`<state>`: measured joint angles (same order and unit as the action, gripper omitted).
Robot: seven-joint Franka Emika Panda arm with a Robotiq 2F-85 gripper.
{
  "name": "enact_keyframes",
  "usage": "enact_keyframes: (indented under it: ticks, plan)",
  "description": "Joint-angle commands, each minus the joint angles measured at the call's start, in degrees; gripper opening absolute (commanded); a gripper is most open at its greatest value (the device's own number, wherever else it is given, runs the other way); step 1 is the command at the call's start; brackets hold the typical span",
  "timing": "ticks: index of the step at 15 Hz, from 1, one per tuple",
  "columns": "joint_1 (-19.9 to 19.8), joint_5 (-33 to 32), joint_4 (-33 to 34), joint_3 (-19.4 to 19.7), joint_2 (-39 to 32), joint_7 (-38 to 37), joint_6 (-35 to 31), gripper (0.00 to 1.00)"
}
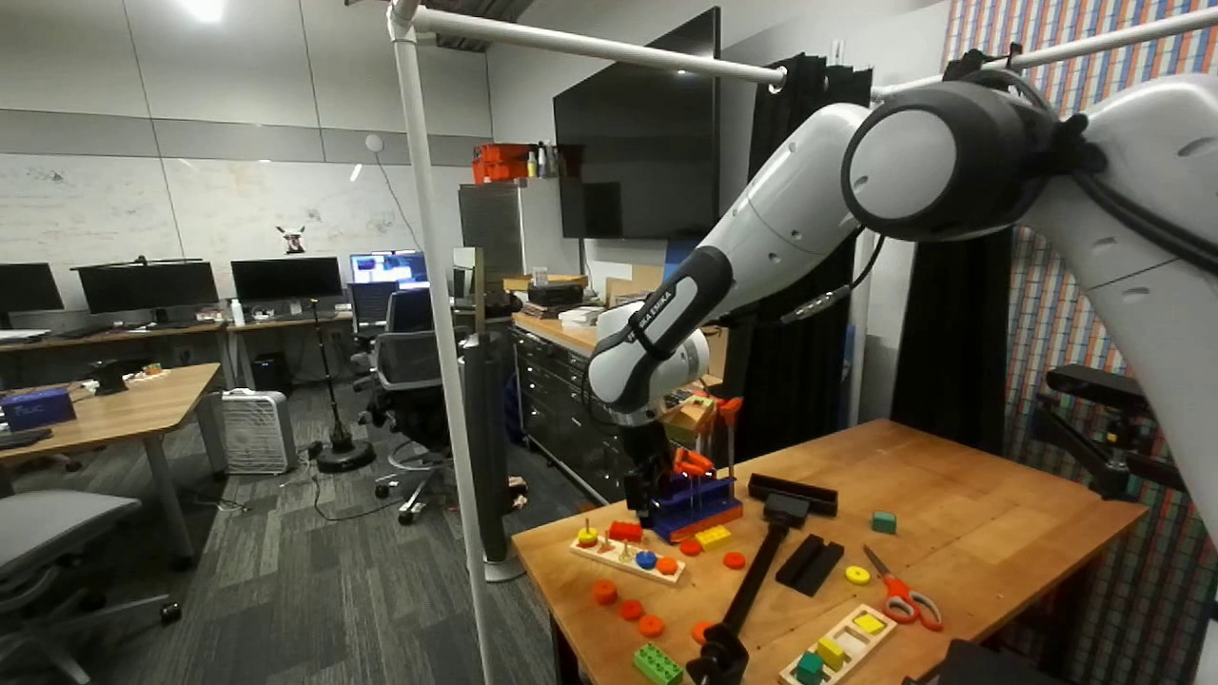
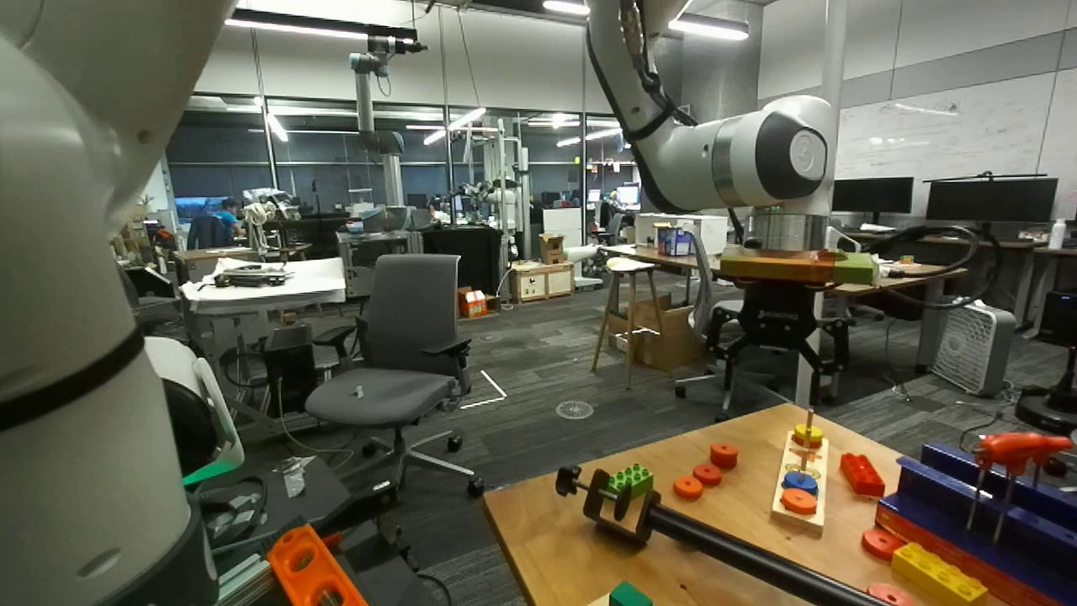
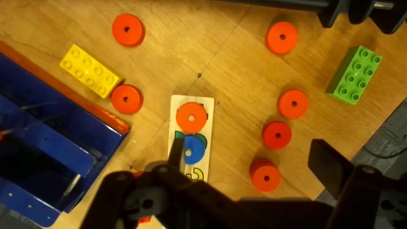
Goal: Pick up the yellow object from the wooden object and put it on the table
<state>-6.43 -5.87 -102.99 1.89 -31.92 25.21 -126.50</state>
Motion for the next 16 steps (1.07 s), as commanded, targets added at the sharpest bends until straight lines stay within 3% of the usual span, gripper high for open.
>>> enact_keyframes:
  ticks: [1, 6, 16]
  plan:
    - [-2.9, 1.1, 8.6, -2.7, -7.2, 5.9, 0.6, 1.0]
    - [-4.6, 1.7, 19.5, -5.0, -16.7, 10.1, 3.5, 1.0]
    - [-2.4, 1.0, 45.8, -5.6, -34.1, 8.8, 17.7, 1.0]
